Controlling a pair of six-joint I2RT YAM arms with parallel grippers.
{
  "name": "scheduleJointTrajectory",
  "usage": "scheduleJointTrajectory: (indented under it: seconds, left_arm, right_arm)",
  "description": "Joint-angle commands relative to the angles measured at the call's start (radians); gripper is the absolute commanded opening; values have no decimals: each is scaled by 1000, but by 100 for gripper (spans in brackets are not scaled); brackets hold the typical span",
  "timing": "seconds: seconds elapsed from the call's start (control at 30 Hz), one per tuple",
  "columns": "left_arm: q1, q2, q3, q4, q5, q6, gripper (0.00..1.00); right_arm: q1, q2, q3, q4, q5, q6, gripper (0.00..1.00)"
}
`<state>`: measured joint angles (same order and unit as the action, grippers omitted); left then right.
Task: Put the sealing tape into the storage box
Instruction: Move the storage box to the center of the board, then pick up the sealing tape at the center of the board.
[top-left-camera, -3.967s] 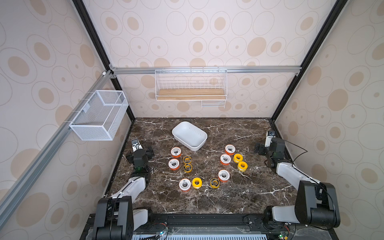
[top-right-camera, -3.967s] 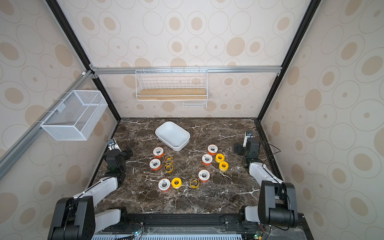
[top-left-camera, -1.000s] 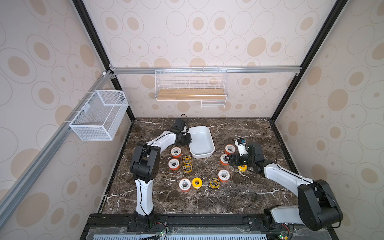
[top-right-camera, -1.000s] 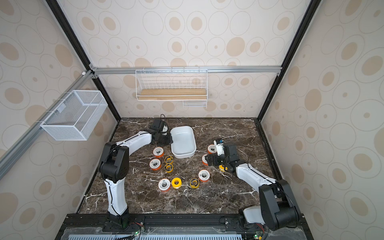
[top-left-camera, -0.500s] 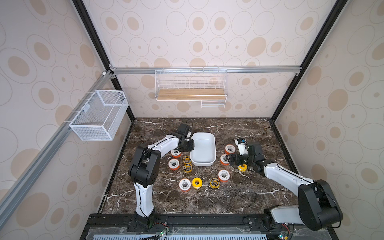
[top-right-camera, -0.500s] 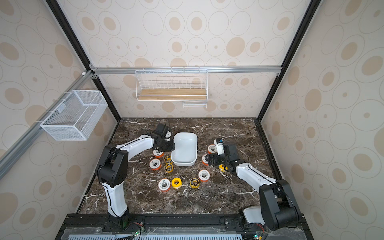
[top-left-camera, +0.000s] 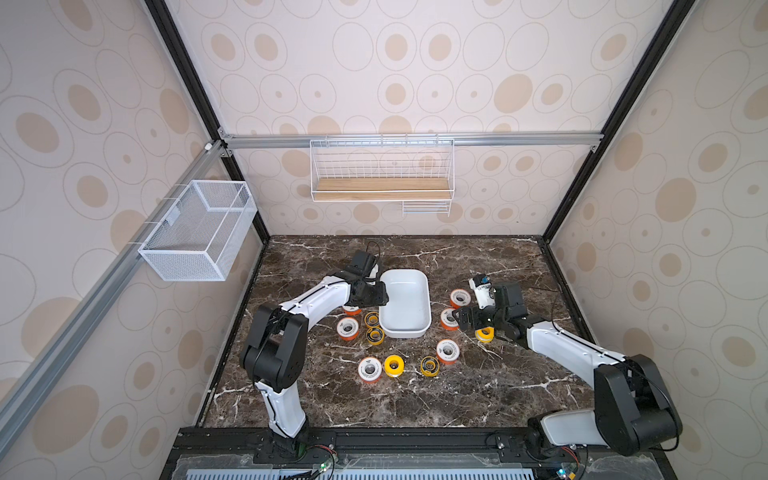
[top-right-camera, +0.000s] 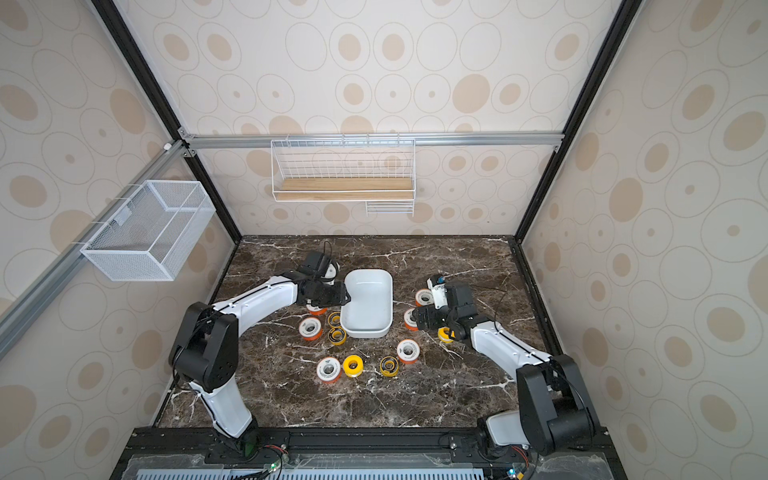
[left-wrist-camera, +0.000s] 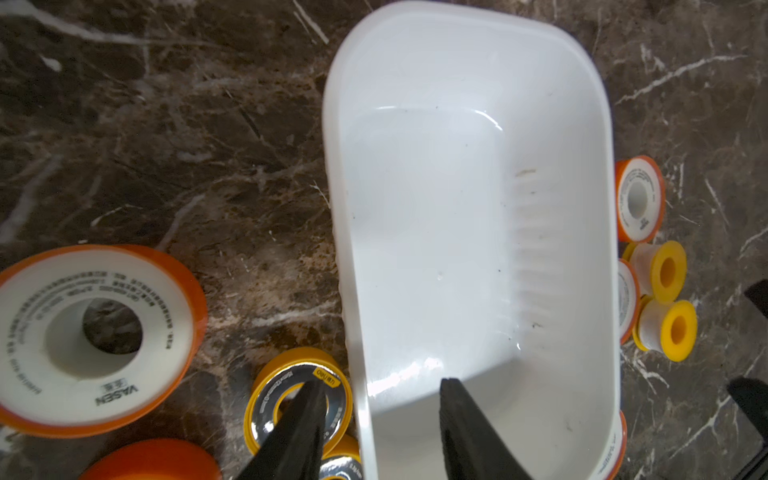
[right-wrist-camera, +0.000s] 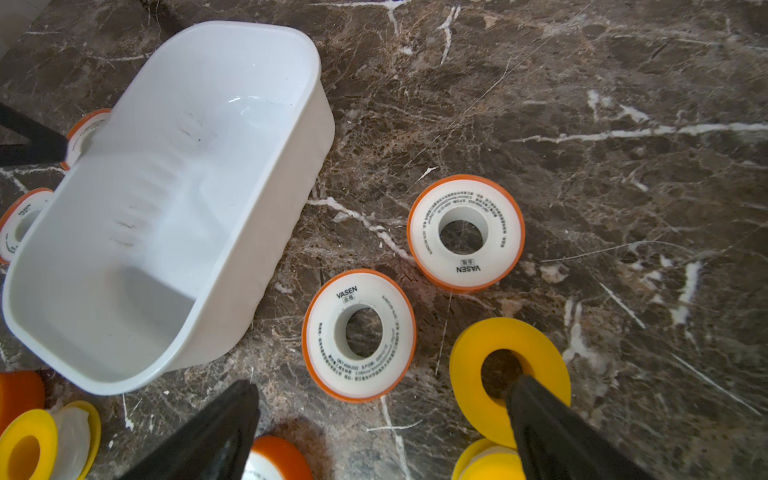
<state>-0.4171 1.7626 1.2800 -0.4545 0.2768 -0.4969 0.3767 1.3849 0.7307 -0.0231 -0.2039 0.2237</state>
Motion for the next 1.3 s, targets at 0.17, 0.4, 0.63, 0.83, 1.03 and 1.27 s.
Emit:
scheduleJointTrajectory:
  seconds: [0.17, 0.4, 0.63, 0.83, 1.03, 1.27]
  left_arm:
    - [-8, -307, -145, -30, -206, 41, 55]
    - [-7, -527, -299, -27, -300, 43, 57]
    - [-2, -634, -362, -38, -361, 90, 64]
    - [-1, -645, -376, -26, -358, 95, 65]
    - [0, -633, -373, -27, -352, 101, 65]
    - [2, -628, -372, -27, -352, 106, 66]
  right_arm:
    - [4, 136, 186, -224, 24, -67, 80]
    - [4, 261, 368, -416, 49, -83, 66]
    - [5, 389, 531, -552, 46, -93, 62]
    - [7, 453, 605, -586, 63, -100, 63]
    - [23, 522, 673, -612, 91, -107, 62]
    - [41, 594, 747, -638, 133, -114, 59]
